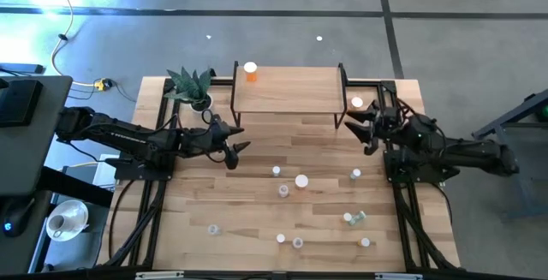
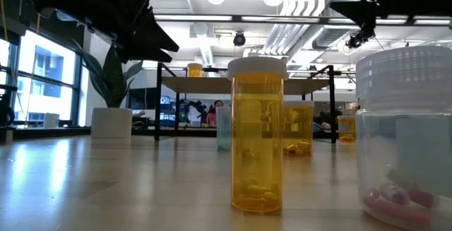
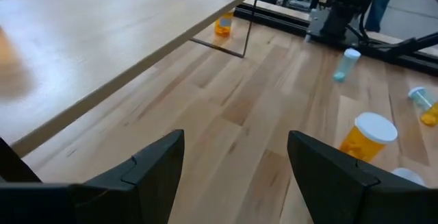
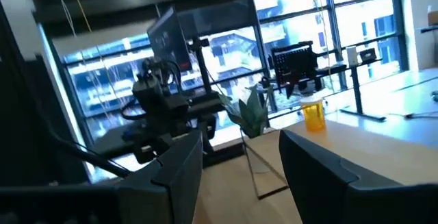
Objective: Pick and place medicine bottles onto shelf by color
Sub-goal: Put the top left green pill bottle on the shelf
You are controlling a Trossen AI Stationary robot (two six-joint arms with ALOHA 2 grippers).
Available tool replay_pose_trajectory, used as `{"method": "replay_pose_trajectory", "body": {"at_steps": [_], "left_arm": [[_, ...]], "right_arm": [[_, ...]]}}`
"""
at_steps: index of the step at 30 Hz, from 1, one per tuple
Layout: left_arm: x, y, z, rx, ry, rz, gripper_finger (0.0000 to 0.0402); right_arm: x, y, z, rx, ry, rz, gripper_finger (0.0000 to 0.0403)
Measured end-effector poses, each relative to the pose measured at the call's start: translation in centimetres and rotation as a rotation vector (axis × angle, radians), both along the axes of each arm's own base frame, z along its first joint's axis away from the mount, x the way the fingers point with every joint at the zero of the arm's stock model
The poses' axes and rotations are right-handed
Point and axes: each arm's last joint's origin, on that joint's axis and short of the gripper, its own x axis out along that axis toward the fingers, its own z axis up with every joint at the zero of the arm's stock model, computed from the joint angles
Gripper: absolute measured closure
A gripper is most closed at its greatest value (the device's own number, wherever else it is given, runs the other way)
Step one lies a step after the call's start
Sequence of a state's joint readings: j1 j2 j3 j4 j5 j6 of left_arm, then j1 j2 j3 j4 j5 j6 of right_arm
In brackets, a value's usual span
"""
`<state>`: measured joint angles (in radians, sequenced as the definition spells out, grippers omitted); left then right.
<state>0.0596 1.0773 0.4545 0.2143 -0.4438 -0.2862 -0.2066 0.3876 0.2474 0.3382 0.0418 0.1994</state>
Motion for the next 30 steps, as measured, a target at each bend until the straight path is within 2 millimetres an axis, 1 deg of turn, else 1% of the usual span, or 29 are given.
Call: {"method": "replay_pose_trajectory", "body": {"at_steps": [3,6,9,12,17,22,30], "left_arm": [[-0.1,0.0,0.3,0.029,0.001,-0.012,0.0151],[-0.3,0.0,0.6,0.043,-0.006,-0.016,0.0151],[-0.5,0.0,0.9,0.048,-0.021,-0.017,0.0151],[-0.7,0.0,1.1,0.048,-0.024,-0.017,0.0151],[-0.7,0.0,1.1,0.048,-0.026,-0.017,0.0151],[-0.7,0.0,1.1,0.048,-0.028,-0.016,0.0151],[-0.7,0.0,1.1,0.049,-0.029,-0.013,0.0151]], "right_arm": [[1.3,-0.3,1.2,-0.029,0.071,-0.005,0.0217],[2.9,-0.5,2.2,-0.031,0.186,0.017,0.0217],[4.6,-0.7,2.8,-0.017,0.301,0.07,0.0217],[6.3,-0.9,3.1,-0.019,0.379,0.139,0.0217],[9.1,-1.2,2.9,-0.03,0.464,0.254,0.0217],[12.0,-1.3,1.7,-0.037,0.547,0.364,0.0217],[16.8,0.0,0.2,-0.147,0.648,0.462,0.0217]]}}
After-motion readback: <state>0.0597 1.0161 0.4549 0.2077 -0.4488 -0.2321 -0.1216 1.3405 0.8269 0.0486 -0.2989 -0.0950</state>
